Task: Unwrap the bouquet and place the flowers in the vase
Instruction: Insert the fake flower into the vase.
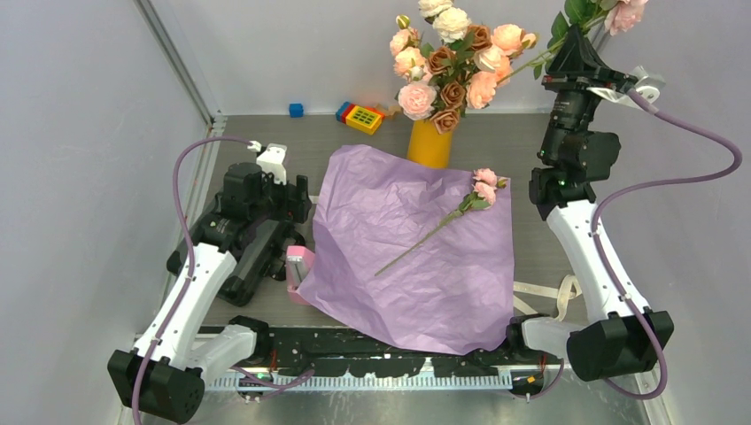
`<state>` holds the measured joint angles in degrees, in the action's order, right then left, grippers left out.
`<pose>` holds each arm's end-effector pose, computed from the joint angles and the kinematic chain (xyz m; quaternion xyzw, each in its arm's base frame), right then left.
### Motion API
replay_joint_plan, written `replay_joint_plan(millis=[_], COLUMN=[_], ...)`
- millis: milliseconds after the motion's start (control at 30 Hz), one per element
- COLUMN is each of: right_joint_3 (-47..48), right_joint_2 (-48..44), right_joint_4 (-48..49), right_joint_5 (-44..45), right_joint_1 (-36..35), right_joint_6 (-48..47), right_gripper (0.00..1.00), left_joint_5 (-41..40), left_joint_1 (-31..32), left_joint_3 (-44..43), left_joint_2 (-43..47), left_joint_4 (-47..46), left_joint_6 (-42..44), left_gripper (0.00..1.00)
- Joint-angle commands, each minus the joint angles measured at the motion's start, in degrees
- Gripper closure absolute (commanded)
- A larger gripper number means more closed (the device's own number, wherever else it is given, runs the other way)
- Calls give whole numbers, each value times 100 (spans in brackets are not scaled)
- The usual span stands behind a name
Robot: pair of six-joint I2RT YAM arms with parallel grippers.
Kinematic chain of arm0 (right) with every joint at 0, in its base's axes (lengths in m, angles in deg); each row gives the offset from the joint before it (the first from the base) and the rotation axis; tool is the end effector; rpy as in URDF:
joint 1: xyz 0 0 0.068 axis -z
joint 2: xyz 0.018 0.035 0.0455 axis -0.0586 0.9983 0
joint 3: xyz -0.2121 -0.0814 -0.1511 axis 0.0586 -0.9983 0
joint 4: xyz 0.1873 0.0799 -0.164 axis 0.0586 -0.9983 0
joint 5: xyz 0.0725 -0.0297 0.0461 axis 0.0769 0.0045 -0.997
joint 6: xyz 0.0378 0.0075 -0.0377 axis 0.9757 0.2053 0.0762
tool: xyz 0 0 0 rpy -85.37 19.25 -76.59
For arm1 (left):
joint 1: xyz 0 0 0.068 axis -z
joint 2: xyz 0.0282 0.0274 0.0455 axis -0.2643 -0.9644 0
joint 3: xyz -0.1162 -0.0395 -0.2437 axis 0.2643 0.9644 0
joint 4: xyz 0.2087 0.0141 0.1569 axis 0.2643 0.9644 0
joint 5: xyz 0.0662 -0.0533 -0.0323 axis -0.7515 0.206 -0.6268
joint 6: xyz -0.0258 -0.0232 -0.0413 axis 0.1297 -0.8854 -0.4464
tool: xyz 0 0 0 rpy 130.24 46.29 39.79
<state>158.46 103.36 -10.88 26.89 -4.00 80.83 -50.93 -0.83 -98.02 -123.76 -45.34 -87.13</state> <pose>0.2379 0.0194 0.5033 0.1599 0.3440 0.0899 0.9209 0.2058 -0.0559 0.3316 0.0861 0.8682 -0.1154 0.4748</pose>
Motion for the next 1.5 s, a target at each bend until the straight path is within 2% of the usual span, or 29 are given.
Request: replay_joint_plan(millis=[0,167,467,1100,1467], right_joint_3=[324,415,675,896,1549], right_joint_2=[70,176,368,835,1011], right_joint_4=[166,8,-668,-1124,-1664], right_joint_5=[-164,-392,-693,-967,-1274], right_joint_1=[-118,-258,-722,-828,-855], right_joint_6=[-127,-373,-1465,-1429,-1702], right_gripper=[100,100,100,100,100], left_joint_5=[54,101,141,164,155], left_joint_1=[-26,-26,-26,-26,-26], left_joint_3=[16,20,22,18,16], left_joint_2=[84,76,91,105,137], left_joint_4=[-198,-207,-224,-218,-216], left_joint_6=[47,38,20,20,20], left_gripper=[8,8,8,8,8])
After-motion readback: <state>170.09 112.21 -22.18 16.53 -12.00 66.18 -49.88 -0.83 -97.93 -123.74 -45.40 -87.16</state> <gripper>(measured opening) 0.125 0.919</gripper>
